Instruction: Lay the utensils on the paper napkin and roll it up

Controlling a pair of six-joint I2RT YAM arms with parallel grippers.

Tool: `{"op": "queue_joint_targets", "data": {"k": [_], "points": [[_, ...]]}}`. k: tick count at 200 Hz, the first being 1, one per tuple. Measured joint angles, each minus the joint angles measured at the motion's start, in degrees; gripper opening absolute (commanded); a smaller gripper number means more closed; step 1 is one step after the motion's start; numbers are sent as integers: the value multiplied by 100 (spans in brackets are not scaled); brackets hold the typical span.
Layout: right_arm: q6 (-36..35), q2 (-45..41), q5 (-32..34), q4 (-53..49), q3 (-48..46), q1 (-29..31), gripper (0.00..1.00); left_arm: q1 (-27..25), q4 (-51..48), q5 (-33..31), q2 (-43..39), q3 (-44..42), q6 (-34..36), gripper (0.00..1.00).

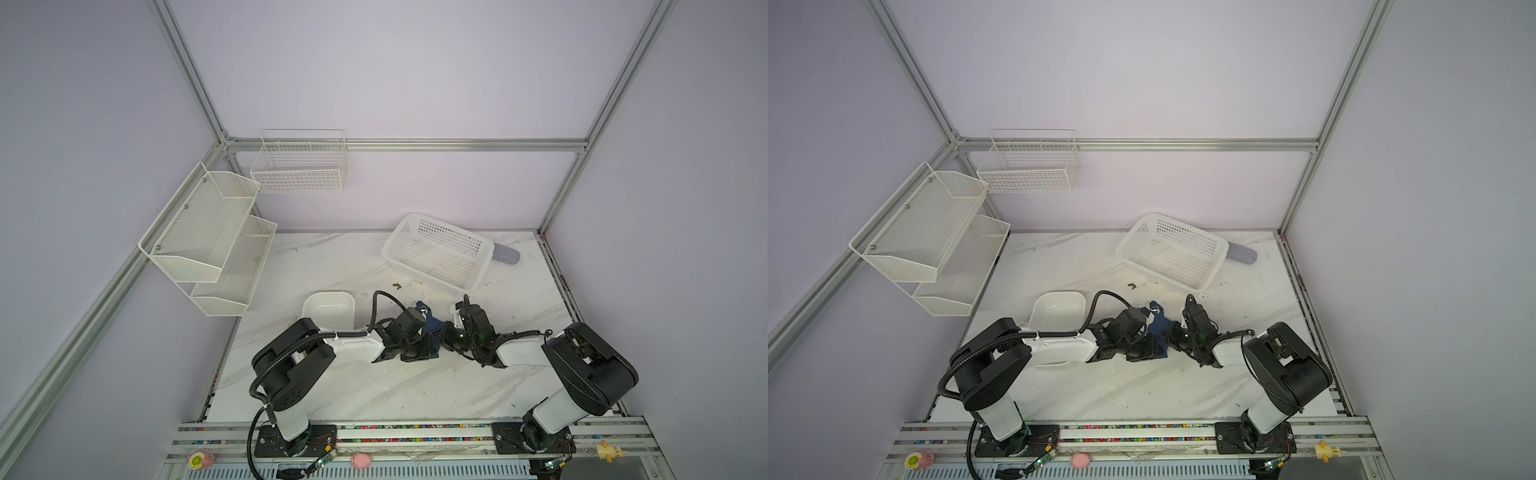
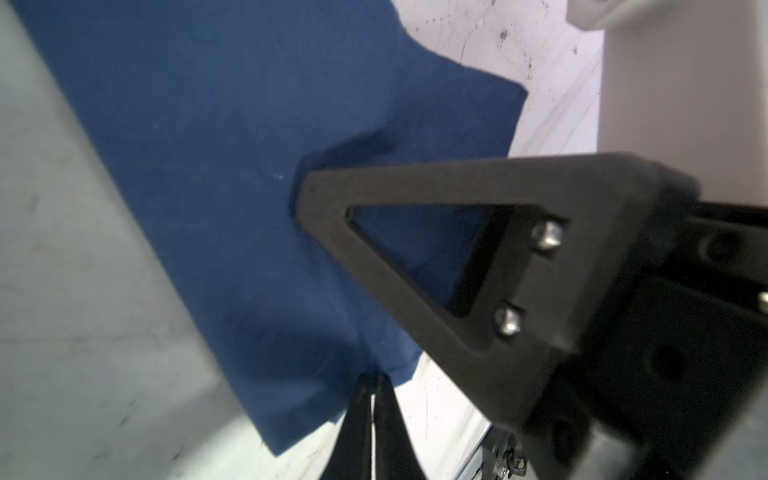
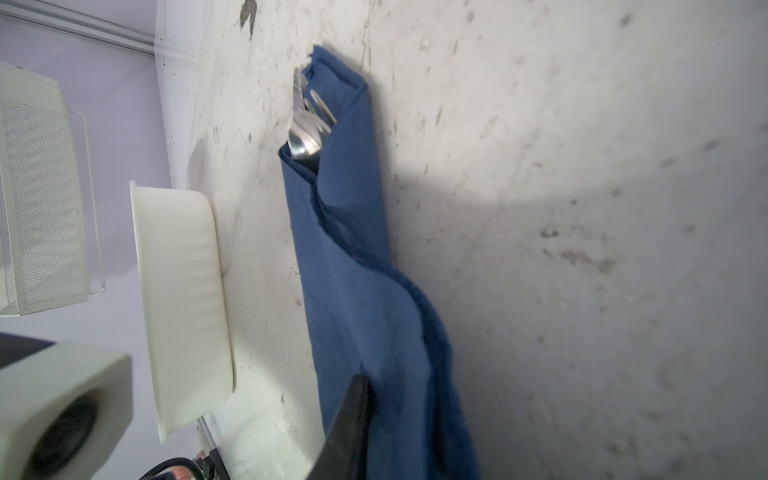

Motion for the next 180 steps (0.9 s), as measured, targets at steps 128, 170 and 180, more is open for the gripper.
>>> {"op": "queue_joint_targets", "data": {"k": [128,170,180], "points": [[-4,0,-9,55,-33,-26,15,-7,-553,-809,-1012,52,201,27],[-4,0,-13,57,-33,-26,14,592,-981,-1043,-1043,52,212,35],[-13,0,-17,61,-33,-26,12,728,-1054,-1043,-927,55,225,36]]}}
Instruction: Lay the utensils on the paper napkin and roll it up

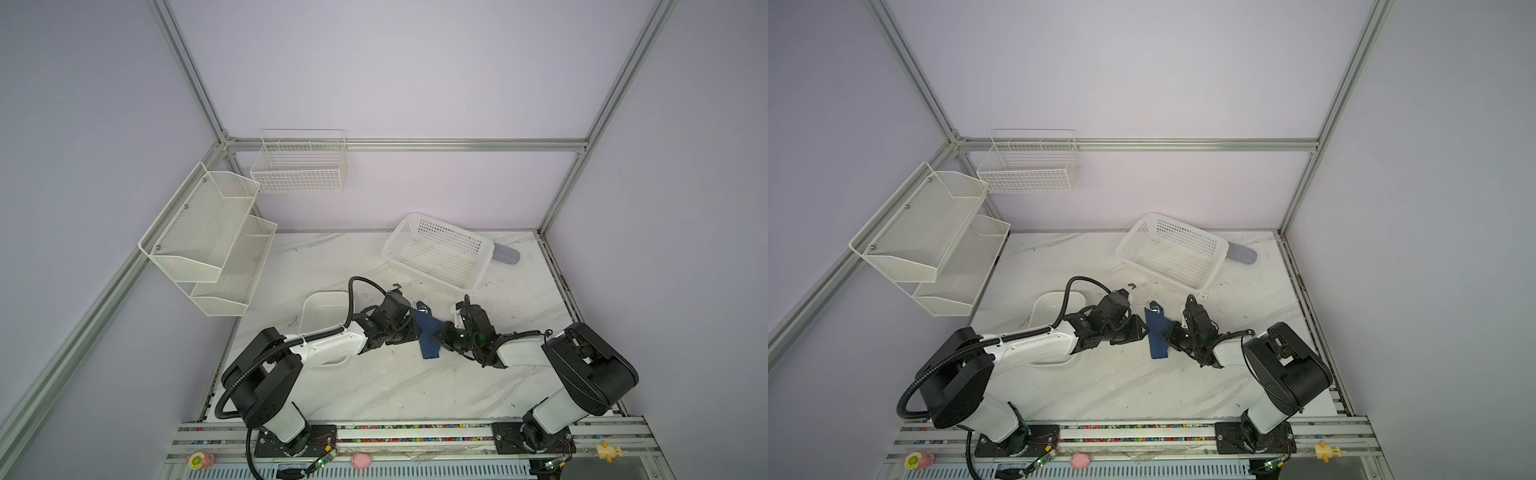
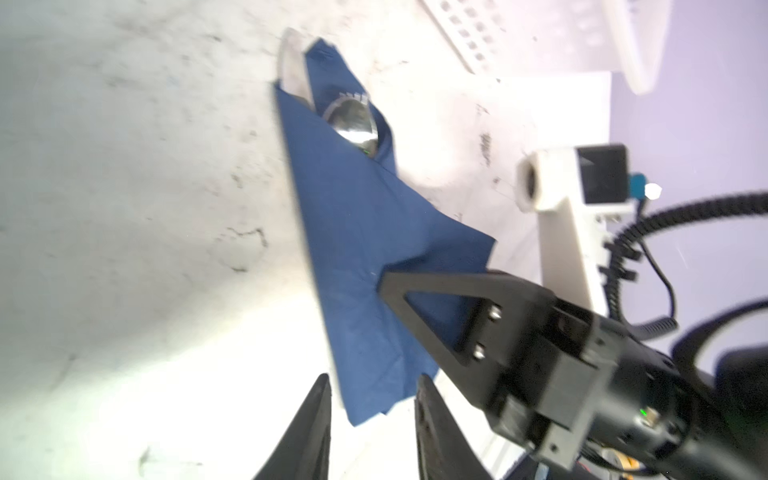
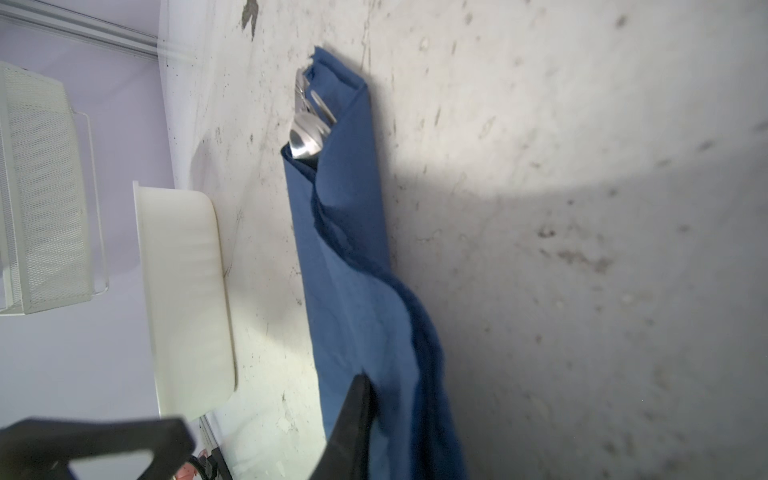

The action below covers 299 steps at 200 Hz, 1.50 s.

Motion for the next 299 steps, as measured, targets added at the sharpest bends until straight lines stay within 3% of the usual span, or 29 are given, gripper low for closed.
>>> {"op": "queue_joint_targets", "data": {"k": [45,104,189,236,299], "points": [[-35,0,-55,7,0,-22,12,144,-107,210,577,22,24,41],[-52,0,-83,4,0,-37,13,149,-46,431,1117,560,26,42],[-57,0,-114,-17,0,-66,16,153,-319,374,1641,1176,186,22],[-59,0,-114,-24,0,-76,17,136,-575,393,1834,1473,243,18],[-50,-33,-109,-11,0,-125,33,122,-697,378,1908,1600,269,16]]}}
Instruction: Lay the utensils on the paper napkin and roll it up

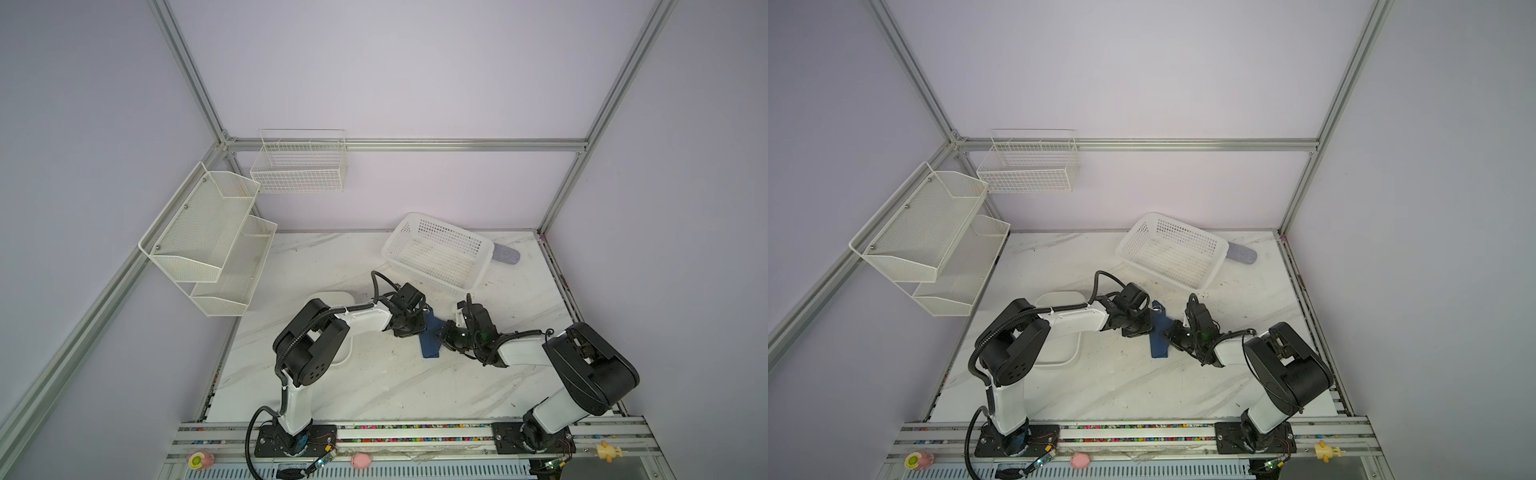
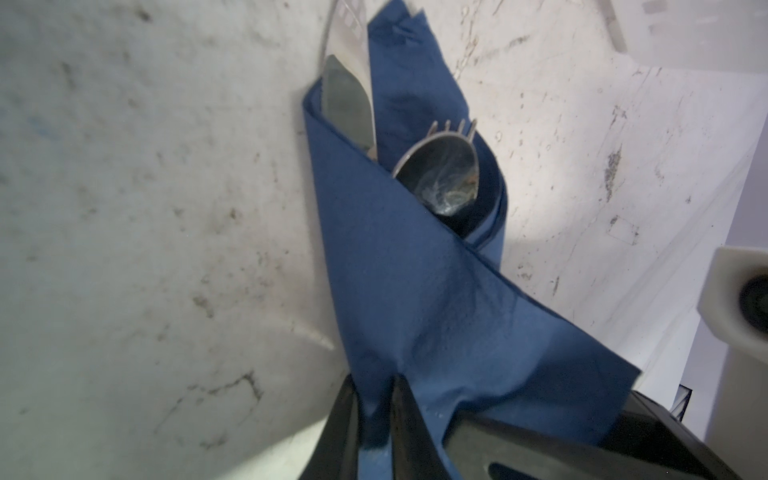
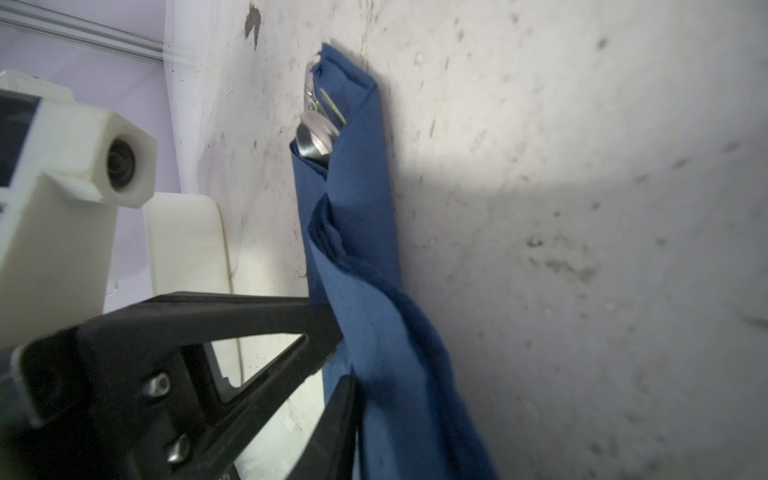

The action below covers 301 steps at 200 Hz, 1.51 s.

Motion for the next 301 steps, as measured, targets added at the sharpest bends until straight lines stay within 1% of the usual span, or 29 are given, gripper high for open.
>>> {"op": "queue_joint_targets", "data": {"k": [24,82,127,158,170,191,211,226,245,275,301], "points": [[-7,-50,33,-7,0,-2,38,-17,0,-2,22,24,0,16],[-92,105,-28,280,11,-9,40,-33,-4,-2,63,81,13,15],[-162,254,-63,516,-2,-22,30,-35,-9,-2,63,81,13,14],[-160,286,-79,623,-63,-35,20,-35,-7,-2,63,81,11,15],[-164,284,-70,629,-94,-35,17,-35,-7,-7,63,81,4,18],[-177,212,-35,638,-170,-35,16,-55,13,-24,50,81,-7,19],[-201,70,2,638,-308,-35,13,-74,15,-107,7,70,-35,26],[-223,11,2,706,-382,-35,12,-94,24,-188,-109,4,-57,28],[-223,-28,-9,960,-527,-35,11,-96,24,-317,-409,-153,-61,33],[-258,-109,-24,1366,-804,-35,8,-94,153,-577,-1029,-461,-52,38],[-433,-199,-59,1471,-868,-35,8,-94,343,-802,-1532,-820,-68,43]]}}
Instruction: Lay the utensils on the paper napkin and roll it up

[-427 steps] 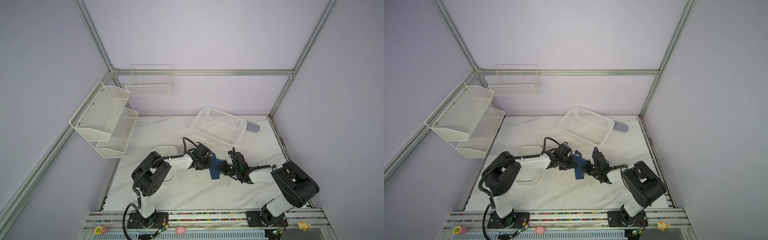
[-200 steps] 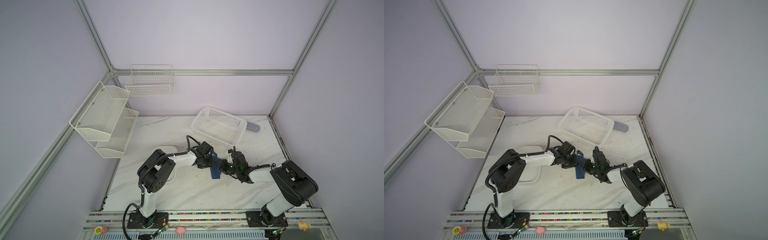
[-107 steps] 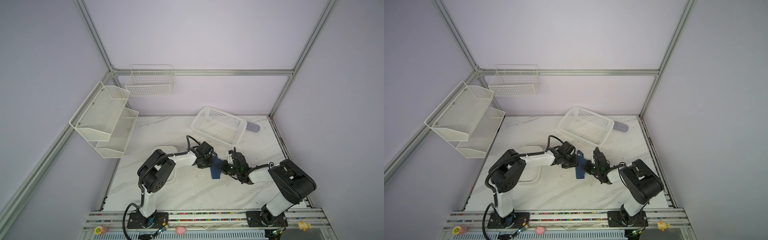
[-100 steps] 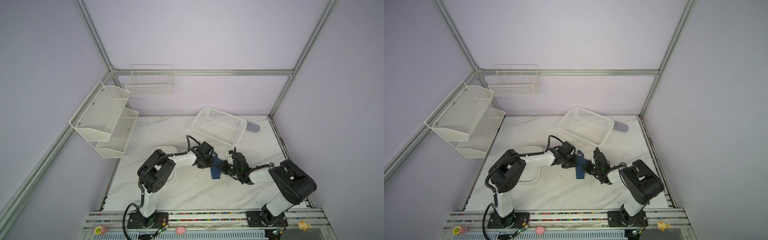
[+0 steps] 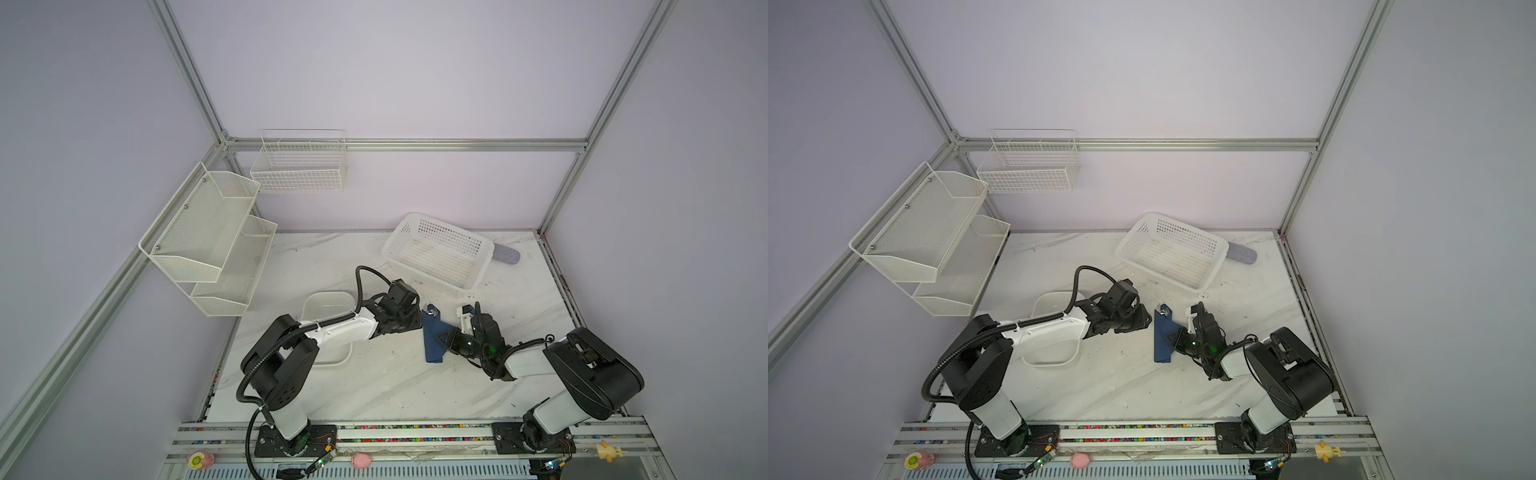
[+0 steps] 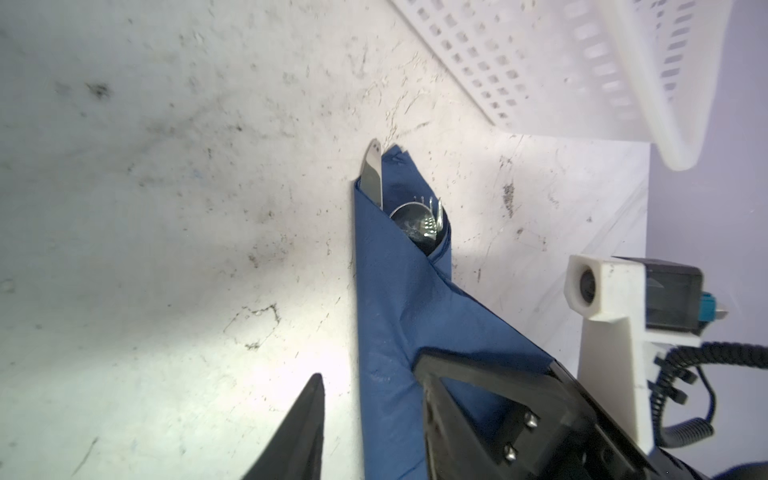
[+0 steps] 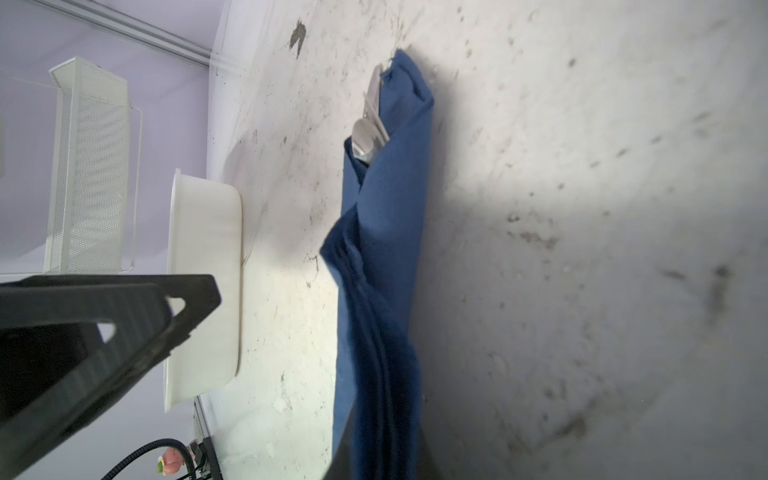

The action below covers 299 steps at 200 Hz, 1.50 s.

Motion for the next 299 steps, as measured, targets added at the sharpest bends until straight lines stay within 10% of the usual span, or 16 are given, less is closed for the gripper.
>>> {"op": "queue_joint_targets", "data": {"k": [77,128,299], "points": [[-586,-369,-201,170,-11,0,8,0,1335,-433,-815,-1182,173,52],[-723,-621,-389,162,0,0,8,55,2186,-673,-1641,-1897,302,77],[-931,-2181,-713,-1467,1246,0,7,643,2949,638,-2850,-2203,470,83]]}}
